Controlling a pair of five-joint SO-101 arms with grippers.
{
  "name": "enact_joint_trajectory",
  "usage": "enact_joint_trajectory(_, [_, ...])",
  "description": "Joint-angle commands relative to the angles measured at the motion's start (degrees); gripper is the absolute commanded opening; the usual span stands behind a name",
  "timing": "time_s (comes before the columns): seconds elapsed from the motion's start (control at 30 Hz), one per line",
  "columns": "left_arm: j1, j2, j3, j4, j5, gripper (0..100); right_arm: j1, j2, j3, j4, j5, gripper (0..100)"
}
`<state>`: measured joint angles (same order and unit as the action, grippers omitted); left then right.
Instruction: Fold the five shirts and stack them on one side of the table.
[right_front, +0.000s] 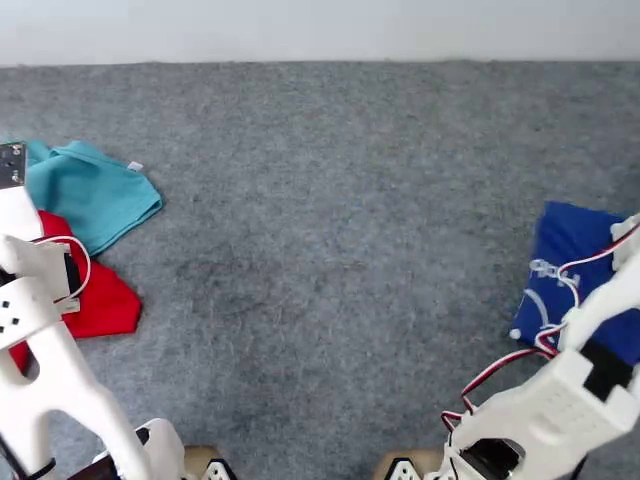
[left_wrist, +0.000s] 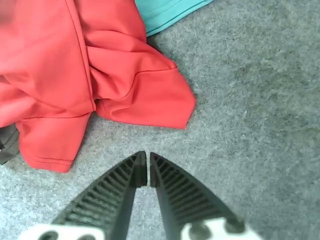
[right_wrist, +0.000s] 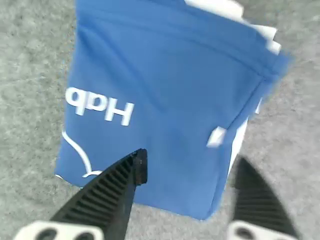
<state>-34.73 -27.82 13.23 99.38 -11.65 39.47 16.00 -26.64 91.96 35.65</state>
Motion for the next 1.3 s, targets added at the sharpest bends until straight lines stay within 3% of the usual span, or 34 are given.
enact_joint_trajectory(0.0, [-0.1,-1.4,-0.6,1.0,-0.4,2,0.6,-7.8,-0.7,1.8,0.4,35.0])
enact_joint_trajectory(0.17, [0.1,-1.4,-0.6,1.0,-0.4,2,0.5,-11.2,-0.7,5.2,0.5,25.4])
enact_joint_trajectory(0.33, [-0.1,-1.4,-0.6,1.1,-0.4,2,0.3,-13.6,-0.4,11.0,0.2,0.4])
enact_joint_trajectory(0.43, [-0.1,-1.5,-0.7,1.1,-0.4,2,2.2,-16.3,1.1,11.0,0.2,3.9])
enact_joint_trajectory(0.73, [-2.7,-1.5,-0.6,1.1,-5.2,3,3.0,-29.9,22.1,11.0,0.4,1.0])
enact_joint_trajectory(0.83, [-5.9,-0.8,0.2,1.1,-9.6,5,2.9,-37.9,29.9,10.9,0.4,1.0])
enact_joint_trajectory(0.93, [-6.9,-0.8,3.6,1.0,-15.8,13,2.3,-45.2,38.4,10.9,0.4,1.1])
enact_joint_trajectory(1.27, [-2.2,5.7,17.6,-11.5,-21.8,19,2.7,-64.9,56.7,10.9,0.5,1.1])
